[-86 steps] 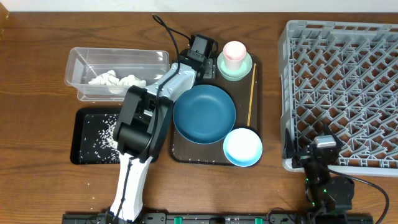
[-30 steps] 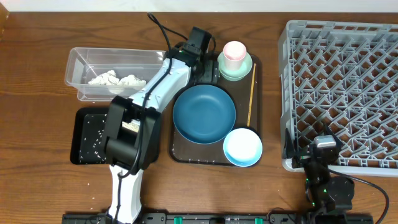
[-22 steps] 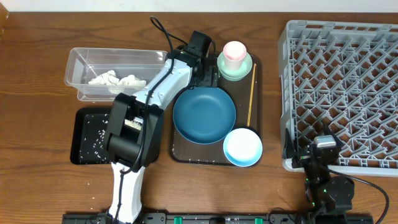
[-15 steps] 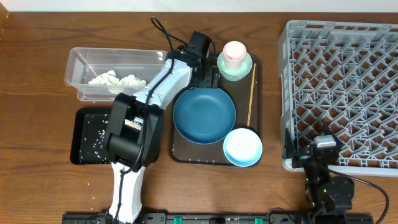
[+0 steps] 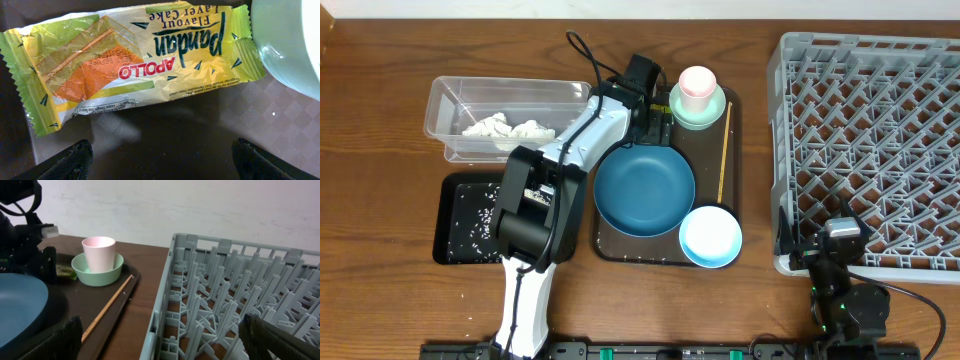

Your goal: Sort waste into correct bins and load items into the dishwasher rack

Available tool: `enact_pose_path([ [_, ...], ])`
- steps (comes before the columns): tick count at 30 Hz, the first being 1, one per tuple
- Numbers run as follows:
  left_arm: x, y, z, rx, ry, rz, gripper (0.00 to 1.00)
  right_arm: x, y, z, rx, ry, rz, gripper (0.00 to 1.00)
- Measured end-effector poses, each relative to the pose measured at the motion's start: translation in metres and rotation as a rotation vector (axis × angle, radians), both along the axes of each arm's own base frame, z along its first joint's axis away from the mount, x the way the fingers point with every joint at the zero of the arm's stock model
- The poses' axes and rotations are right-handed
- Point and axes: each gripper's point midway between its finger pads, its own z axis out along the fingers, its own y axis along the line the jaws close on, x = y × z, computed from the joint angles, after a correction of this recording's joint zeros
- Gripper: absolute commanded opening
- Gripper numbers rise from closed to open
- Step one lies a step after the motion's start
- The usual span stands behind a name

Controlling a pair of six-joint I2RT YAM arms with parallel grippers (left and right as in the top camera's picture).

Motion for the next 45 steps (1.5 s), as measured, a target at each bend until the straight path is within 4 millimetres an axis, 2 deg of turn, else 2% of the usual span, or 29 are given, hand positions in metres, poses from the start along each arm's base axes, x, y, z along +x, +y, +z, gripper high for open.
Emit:
enact_pose_path([
  [5,0.006,-0.002,-0.006,-0.003,-0.018,-0.005,0.91,0.0,0.0,0.0,0.0,0.0,0.0,0.99],
  [10,0.022,-0.009,-0.001,-0.028,-0.088,-0.01,0.91,0.0,0.0,0.0,0.0,0.0,0.0,0.99],
  [14,0.026,-0.01,0.001,-0.035,-0.104,-0.012,0.9,0.0,0.0,0.0,0.0,0.0,0.0,0.99],
  [20,0.028,-0.008,0.0,-0.02,-0.113,-0.006,0.81,0.0,0.0,0.0,0.0,0.0,0.0,0.99],
  [23,0.031,-0.009,-0.002,-0.022,-0.126,-0.006,0.8,0.0,0.0,0.0,0.0,0.0,0.0,0.99],
  [29,0.038,-0.011,-0.006,-0.029,-0.147,-0.005,0.66,0.0,0.0,0.0,0.0,0.0,0.0,0.99],
  [34,0.045,-0.012,-0.008,-0.026,-0.177,0.0,0.36,0.0,0.0,0.0,0.0,0.0,0.0,0.99],
  [38,0.051,-0.013,-0.008,-0.033,-0.2,0.008,0.19,0.0,0.0,0.0,0.0,0.0,0.0,0.99],
  [39,0.053,-0.013,-0.009,-0.033,-0.206,0.01,0.1,0.0,0.0,0.0,0.0,0.0,0.0,0.99],
  [40,0.054,-0.014,-0.008,-0.037,-0.209,0.012,0.06,0.0,0.0,0.0,0.0,0.0,0.0,0.99],
  [45,0.053,-0.014,-0.009,-0.034,-0.206,0.008,0.06,0.0,0.0,0.0,0.0,0.0,0.0,0.99],
])
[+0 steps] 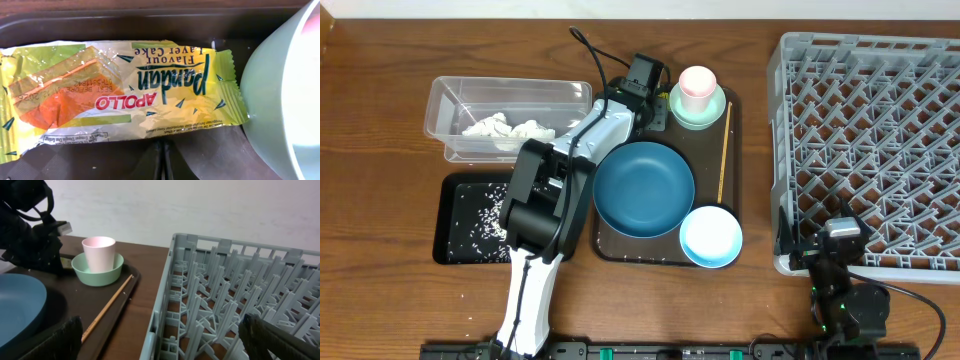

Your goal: Sort waste into correct bins and load items into the dishwasher rack

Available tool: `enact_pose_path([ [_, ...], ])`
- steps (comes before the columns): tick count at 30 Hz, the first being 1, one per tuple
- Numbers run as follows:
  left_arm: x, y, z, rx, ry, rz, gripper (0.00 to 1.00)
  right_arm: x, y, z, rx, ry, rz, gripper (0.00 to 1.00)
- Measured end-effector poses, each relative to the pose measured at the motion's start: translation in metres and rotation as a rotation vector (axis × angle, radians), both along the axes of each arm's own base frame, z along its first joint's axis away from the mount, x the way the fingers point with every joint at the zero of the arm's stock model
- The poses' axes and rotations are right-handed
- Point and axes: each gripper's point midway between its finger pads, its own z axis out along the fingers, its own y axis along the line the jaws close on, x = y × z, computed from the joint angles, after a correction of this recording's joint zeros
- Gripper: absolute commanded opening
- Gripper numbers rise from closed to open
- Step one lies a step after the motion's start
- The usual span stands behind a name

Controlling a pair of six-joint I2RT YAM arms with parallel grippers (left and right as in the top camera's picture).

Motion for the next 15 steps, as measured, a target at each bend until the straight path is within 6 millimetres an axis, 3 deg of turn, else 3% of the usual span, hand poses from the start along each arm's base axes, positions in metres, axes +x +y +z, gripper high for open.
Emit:
enact_pose_path([
  [2,-0.001,0.001,0.0,0.002,0.004,0.0,0.12,0.0,0.0,0.0,0.0,0.0,0.0,0.99],
  [3,-0.002,0.001,0.0,0.005,0.006,-0.003,0.24,0.0,0.0,0.0,0.0,0.0,0.0,0.99],
  [6,-0.005,0.002,0.004,0.003,0.018,0.007,0.29,0.0,0.0,0.0,0.0,0.0,0.0,0.99],
  [8,-0.006,0.003,0.009,-0.015,0.026,0.042,0.55,0.0,0.0,0.0,0.0,0.0,0.0,0.99],
  [9,-0.006,0.003,0.011,-0.029,0.031,0.067,0.63,0.0,0.0,0.0,0.0,0.0,0.0,0.99],
  [15,-0.005,0.002,0.02,-0.16,0.074,0.298,0.74,0.0,0.0,0.0,0.0,0.0,0.0,0.99],
])
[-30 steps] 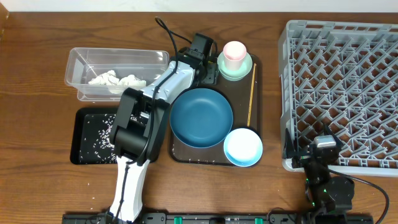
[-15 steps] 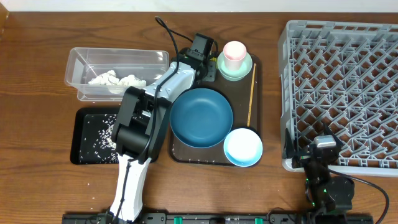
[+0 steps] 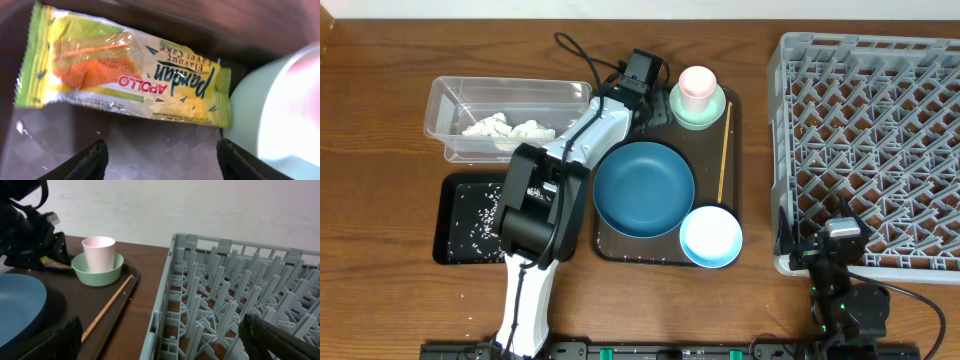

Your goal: Sort waste into correct bins and load items into the dishwasher rack

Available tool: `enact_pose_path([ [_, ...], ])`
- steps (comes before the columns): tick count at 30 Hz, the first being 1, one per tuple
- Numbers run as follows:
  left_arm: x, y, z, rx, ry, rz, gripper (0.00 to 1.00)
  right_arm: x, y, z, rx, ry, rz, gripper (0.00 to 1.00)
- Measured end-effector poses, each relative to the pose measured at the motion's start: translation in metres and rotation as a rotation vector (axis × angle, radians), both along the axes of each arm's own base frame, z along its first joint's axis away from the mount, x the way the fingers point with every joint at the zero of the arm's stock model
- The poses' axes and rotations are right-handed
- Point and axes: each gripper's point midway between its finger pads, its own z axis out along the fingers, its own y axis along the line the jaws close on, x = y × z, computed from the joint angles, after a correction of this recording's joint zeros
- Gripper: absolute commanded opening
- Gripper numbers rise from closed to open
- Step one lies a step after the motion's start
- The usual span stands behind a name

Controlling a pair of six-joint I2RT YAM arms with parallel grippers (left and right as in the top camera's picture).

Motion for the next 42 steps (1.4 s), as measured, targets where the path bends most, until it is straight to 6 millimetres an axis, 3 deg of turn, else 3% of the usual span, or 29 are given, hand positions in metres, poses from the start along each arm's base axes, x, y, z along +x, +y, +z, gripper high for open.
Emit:
enact_pose_path([
  [10,0.016,-0.005,0.011,-0.189,0.0,0.278,0.77,0.0,0.0,0.0,0.0,0.0,0.0,0.99],
  [21,0.032,0.019,0.015,-0.289,0.007,0.512,0.68,0.0,0.0,0.0,0.0,0.0,0.0,0.99],
  [35,0.036,0.016,0.018,-0.391,0.029,0.631,0.68,0.0,0.0,0.0,0.0,0.0,0.0,0.99],
  [42,0.029,0.01,0.015,-0.423,0.083,0.632,0.68,0.0,0.0,0.0,0.0,0.0,0.0,0.99],
])
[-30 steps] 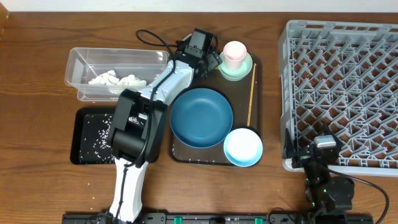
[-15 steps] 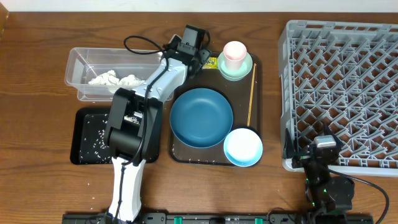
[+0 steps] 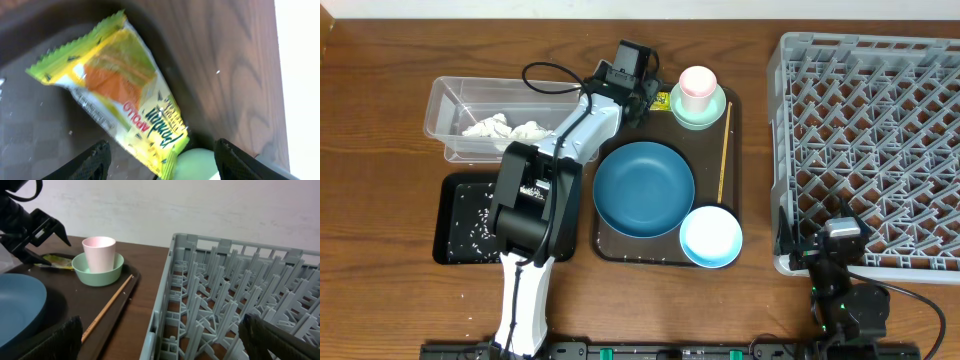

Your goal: Sort waste into correct bins and load items into the dishwasher rack

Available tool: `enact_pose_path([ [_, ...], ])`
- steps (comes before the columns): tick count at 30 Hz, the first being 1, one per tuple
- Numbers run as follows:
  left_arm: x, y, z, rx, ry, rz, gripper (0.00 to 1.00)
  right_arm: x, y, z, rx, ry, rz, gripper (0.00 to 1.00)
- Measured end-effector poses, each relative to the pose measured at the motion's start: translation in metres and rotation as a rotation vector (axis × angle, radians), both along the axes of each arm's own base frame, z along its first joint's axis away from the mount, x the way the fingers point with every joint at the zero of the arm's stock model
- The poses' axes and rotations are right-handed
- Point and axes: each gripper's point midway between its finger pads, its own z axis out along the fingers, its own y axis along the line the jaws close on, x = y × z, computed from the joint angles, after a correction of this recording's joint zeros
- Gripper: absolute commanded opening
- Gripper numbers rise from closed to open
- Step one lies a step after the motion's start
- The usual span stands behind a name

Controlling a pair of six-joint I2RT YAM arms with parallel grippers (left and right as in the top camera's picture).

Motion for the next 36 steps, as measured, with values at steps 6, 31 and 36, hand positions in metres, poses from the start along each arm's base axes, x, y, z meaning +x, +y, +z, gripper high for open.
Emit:
enact_pose_path([
  [6,-0.008,0.0,-0.005,-0.012,0.046,0.012,0.68,0.0,0.0,0.0,0.0,0.0,0.0,0.99],
  [31,0.003,-0.009,-0.02,0.075,-0.034,-0.096,0.68,0.0,0.0,0.0,0.0,0.0,0.0,0.99],
  [36,0.011,-0.009,-0.019,0.078,-0.071,-0.085,0.65,0.0,0.0,0.0,0.0,0.0,0.0,0.99],
])
